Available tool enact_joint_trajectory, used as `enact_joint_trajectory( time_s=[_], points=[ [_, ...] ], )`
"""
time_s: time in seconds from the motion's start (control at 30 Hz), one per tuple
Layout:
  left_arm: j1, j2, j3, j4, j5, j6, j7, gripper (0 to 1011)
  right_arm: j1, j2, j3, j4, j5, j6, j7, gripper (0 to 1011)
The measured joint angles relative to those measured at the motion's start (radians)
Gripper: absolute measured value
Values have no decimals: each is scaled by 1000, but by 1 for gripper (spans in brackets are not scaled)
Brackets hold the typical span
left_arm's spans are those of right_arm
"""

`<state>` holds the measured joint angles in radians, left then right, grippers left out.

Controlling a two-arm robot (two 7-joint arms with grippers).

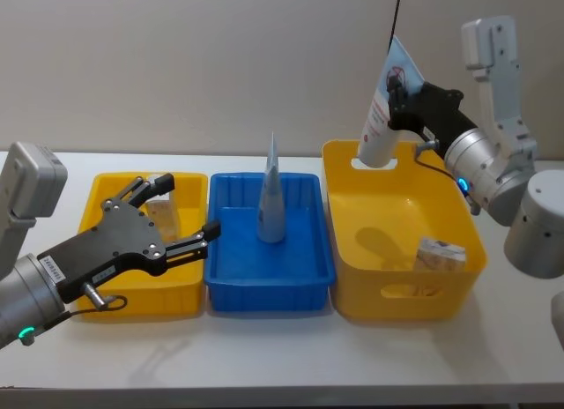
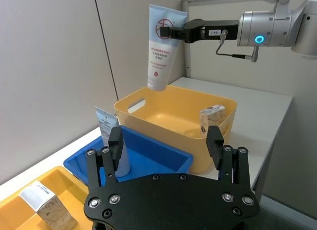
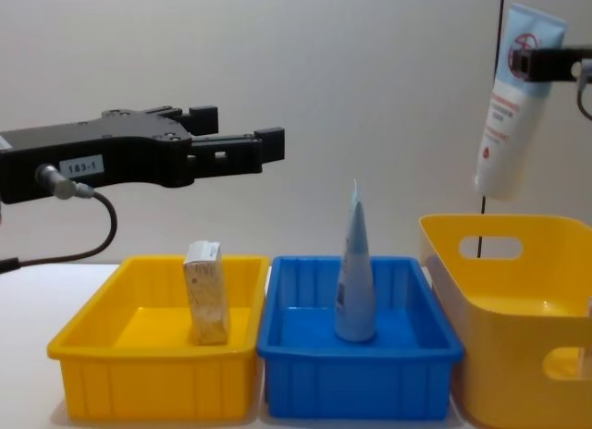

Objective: Bimanual collaborative sorting of washing and personal care products

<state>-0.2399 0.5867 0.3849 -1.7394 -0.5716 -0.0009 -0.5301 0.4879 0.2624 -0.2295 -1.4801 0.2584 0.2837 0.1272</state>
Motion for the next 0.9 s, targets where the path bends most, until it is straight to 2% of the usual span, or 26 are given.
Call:
enact_joint_trajectory(
  time_s=[0.27,0.37,0.4,0.43,0.47,0.73,0.9],
  points=[
    [0,0,0,0,0,0,0,1001,5,4,1,38,-18,0,-2,95],
    [0,0,0,0,0,0,0,1001,7,6,1,49,-22,1,-2,160],
    [0,0,0,0,0,0,0,1001,7,6,1,51,-23,1,-2,205],
    [0,0,0,0,0,0,0,1001,7,6,1,53,-25,1,-2,205],
    [0,0,0,0,0,0,0,1001,8,6,1,58,-27,1,-2,269],
    [0,0,0,0,0,0,0,1001,10,8,2,72,-34,2,-3,541],
    [0,0,0,0,0,0,0,1001,11,8,2,76,-35,2,-3,683]
  ],
)
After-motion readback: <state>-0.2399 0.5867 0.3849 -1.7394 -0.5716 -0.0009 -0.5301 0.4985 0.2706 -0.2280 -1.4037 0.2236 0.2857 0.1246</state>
